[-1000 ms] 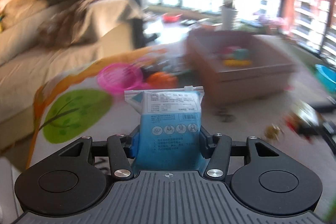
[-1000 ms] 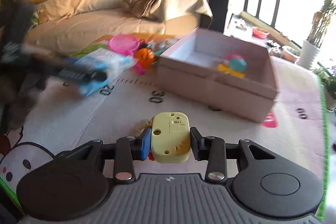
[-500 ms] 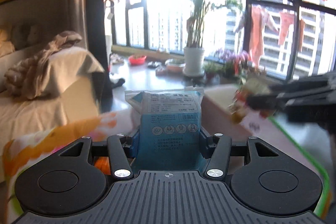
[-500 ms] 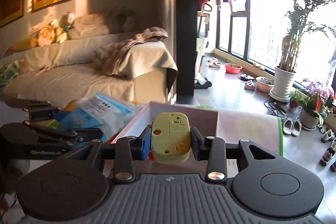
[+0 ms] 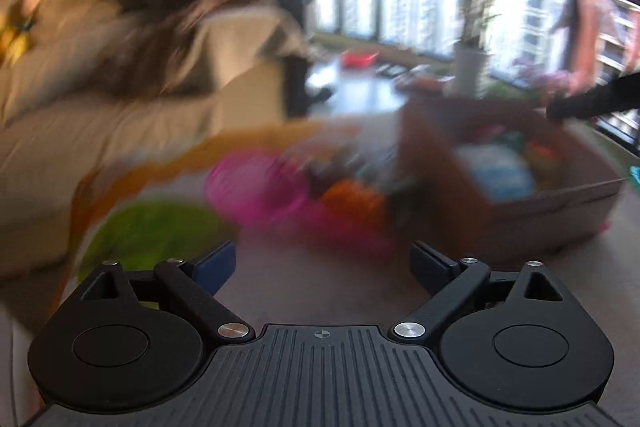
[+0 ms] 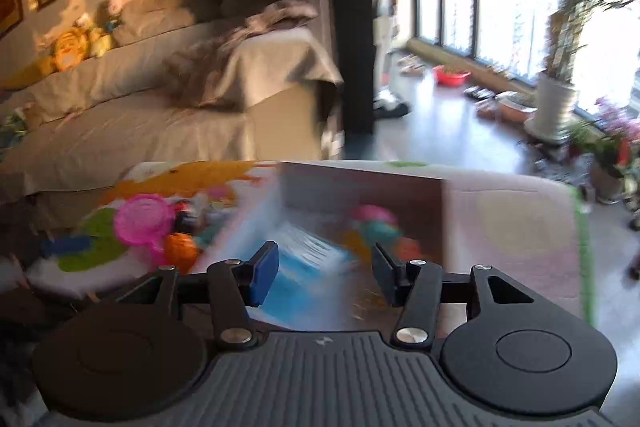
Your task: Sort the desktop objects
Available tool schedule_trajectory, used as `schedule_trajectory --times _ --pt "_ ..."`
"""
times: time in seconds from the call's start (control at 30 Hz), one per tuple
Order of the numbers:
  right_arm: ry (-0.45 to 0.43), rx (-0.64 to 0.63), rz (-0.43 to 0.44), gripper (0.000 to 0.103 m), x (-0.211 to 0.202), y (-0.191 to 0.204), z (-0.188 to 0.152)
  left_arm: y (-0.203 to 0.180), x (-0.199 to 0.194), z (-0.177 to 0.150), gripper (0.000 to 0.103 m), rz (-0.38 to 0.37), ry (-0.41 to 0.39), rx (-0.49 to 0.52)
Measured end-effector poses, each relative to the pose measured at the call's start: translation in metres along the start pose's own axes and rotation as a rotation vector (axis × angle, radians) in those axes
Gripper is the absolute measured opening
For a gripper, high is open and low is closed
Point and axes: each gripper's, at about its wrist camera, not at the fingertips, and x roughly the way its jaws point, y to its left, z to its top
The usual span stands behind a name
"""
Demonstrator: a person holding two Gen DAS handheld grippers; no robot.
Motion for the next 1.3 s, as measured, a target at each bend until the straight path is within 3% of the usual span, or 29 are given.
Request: schedule_trajectory --times 0.1,0.17,0.23,0.37,0.43,0.6,0.8,1.03,1.3 --pt "0.097 0.007 0.083 0.052 0.039 0.034 0.026 0.020 0.012 -0.014 0.099 0.023 0.067 -0.061" --pt "0.173 -0.018 0.075 0.050 0.074 0.064 0.042 0.031 0.014 -0.025 0.100 0.012 0.103 -0.097" --pt "0.223 -0.075 0.020 0.036 0.112 0.089 0.056 0.035 0.010 -0.028 0.101 0.009 0.083 -0.096" --pt "0.253 -0.173 -0.180 0.034 0.181 0.112 0.076 0.036 0.009 -0.030 0.103 -0.005 0.067 -0.094" --pt "0.282 -0.198 -0.259 0.029 0.210 0.114 0.081 0.036 0.010 -0.029 0.103 -0.015 0.064 -0.104" --pt "0.354 -0.244 -0.346 0.027 0.249 0.120 0.075 0.037 0.010 -0.029 0.103 -0.027 0.056 -0.119" --pt "0.414 -0.265 -0.352 0.027 0.244 0.127 0.057 0.037 0.010 -0.031 0.103 -0.023 0.056 -0.116" --pt "0.463 -0.262 -0.269 0.027 0.209 0.136 0.040 0.034 0.010 -0.032 0.103 -0.009 0.066 -0.091" --pt "0.566 -0.198 0.024 0.023 0.130 0.144 -0.011 0.039 -0.016 -0.052 0.103 -0.046 0.076 -0.038"
